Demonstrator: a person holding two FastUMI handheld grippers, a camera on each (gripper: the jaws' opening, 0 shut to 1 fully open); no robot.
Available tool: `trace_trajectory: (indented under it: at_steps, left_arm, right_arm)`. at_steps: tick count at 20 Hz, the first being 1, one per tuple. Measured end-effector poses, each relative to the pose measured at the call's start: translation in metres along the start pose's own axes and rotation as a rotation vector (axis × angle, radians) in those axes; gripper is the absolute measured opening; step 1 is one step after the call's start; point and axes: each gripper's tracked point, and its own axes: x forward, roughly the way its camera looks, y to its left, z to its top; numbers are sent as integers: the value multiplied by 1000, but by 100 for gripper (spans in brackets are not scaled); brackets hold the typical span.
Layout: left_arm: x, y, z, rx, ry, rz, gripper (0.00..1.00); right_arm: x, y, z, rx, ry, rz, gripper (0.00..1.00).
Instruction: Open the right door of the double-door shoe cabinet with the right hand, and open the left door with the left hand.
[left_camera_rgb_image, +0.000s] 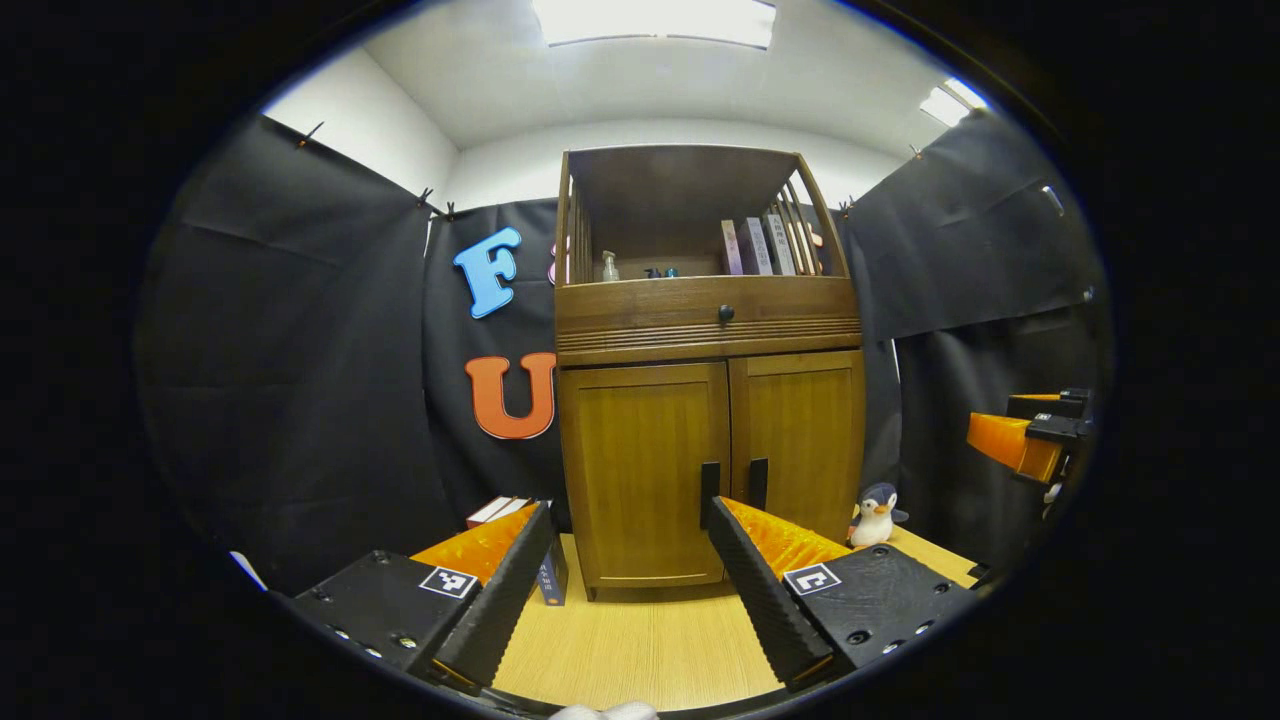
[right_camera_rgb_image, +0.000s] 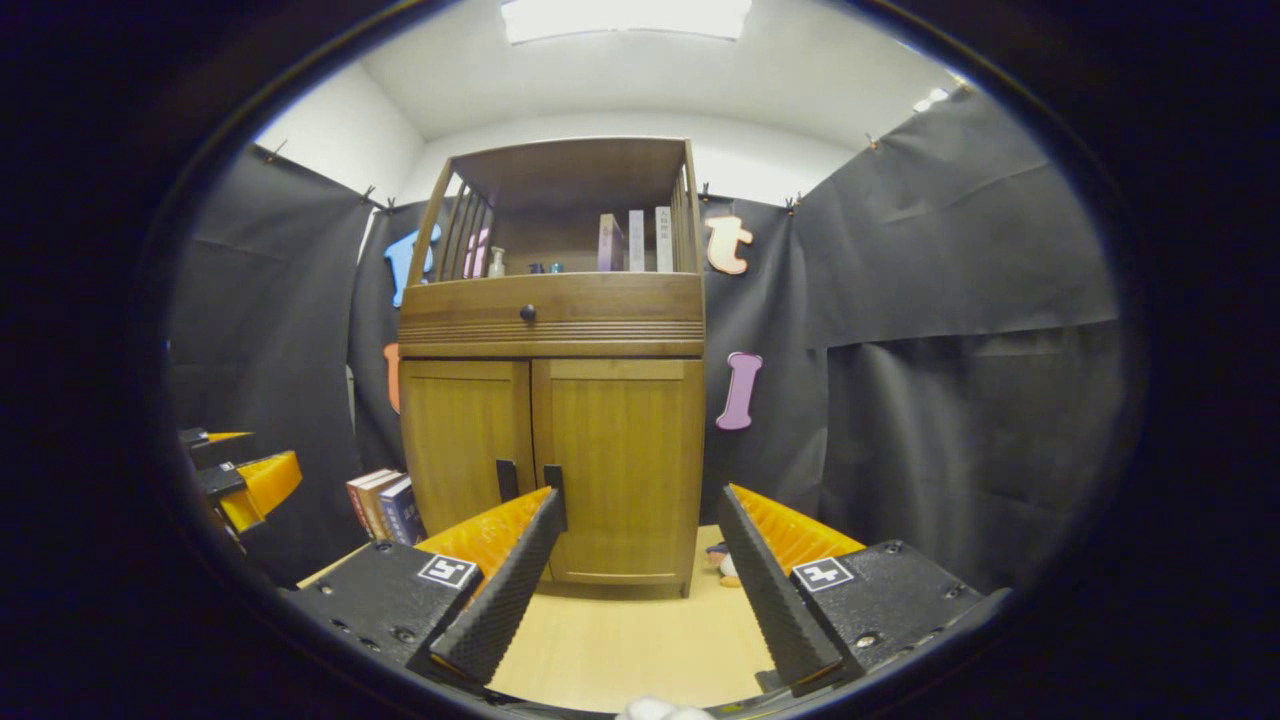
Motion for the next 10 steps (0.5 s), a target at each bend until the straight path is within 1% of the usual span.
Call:
trace_trajectory:
  at_steps: [1, 2, 3, 6, 10]
  left_arm:
    - [0, 0, 0, 0, 2, -3, 95]
    - [0, -1, 0, -2, 3, -6, 100]
    - [0, -1, 0, -6, 4, -9, 95]
    - [1, -2, -2, -19, 8, -10, 95]
    - [-3, 2, -1, -9, 2, -6, 95]
  right_arm:
    - [-1, 1, 1, -4, -1, -1, 100]
    - [-1, 2, 2, -7, -5, -2, 100]
    - [-1, 2, 3, -9, -5, -3, 100]
    - [-1, 4, 1, -15, -2, -5, 100]
    - [4, 5, -5, -32, 7, -21, 100]
